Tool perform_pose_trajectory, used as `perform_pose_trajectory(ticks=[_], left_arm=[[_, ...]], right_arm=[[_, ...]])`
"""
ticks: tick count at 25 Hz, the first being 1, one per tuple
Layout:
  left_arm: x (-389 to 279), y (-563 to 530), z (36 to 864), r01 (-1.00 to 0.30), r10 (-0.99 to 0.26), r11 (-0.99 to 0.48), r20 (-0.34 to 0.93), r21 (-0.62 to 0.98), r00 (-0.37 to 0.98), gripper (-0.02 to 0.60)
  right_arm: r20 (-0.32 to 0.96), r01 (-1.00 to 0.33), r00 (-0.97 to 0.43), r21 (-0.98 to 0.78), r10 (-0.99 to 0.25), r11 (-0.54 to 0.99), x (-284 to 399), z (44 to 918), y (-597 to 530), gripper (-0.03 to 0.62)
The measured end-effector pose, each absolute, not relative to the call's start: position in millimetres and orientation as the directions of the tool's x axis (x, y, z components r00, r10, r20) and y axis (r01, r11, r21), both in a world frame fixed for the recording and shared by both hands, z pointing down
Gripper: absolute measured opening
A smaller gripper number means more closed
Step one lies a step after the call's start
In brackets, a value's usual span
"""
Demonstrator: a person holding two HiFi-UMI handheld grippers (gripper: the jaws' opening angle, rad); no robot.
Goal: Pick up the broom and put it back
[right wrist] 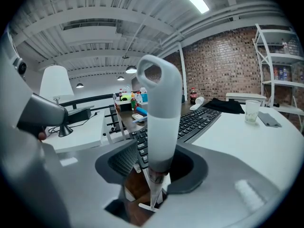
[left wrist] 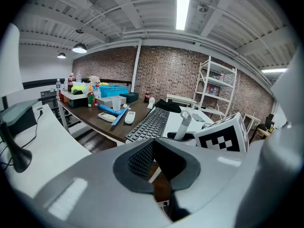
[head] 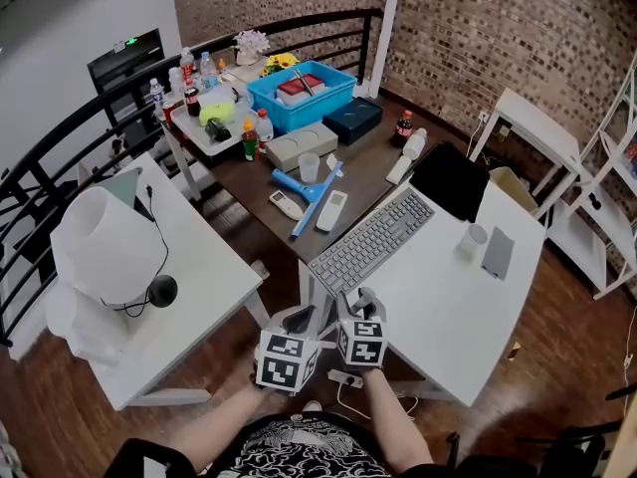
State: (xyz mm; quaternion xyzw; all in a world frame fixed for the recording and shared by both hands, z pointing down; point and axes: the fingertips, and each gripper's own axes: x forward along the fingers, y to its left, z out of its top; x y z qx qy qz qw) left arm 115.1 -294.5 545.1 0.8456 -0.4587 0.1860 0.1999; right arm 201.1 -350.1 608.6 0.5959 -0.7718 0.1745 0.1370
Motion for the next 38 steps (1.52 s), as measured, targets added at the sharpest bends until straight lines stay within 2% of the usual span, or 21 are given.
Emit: perform_pose_trajectory(ticks=[12, 15, 25, 38], left_arm=[[116.1, -289.9, 547.6, -0.849, -0.698, -0.5, 0.501, 0.17, 0.511, 0.006], [116.5, -289.1, 548.3, -0.852, -0.701, -0.495, 0.501, 0.172, 0.508, 0.006], [110.0, -295.1, 551.6, -0.867, -0.709, -0.465, 0.511, 0.178, 0.485, 0.005], [130.3, -279.2, 550.2, -0.832, -0.676, -0.523, 0.505, 0.185, 0.537, 0.006]], right_arm=[[0.425, -0.965, -0.261, -0.112, -0.867, 0.235, 202.9, 612.8, -346.5, 0.17], [0.43, -0.959, -0.281, -0.109, -0.858, 0.26, 198.3, 613.3, -348.4, 0.202], [0.424, -0.953, -0.301, -0.106, -0.854, 0.284, 192.6, 612.4, -355.1, 0.202], [0.426, -0.974, -0.226, -0.112, -0.876, 0.197, 225.0, 615.0, -321.2, 0.202]])
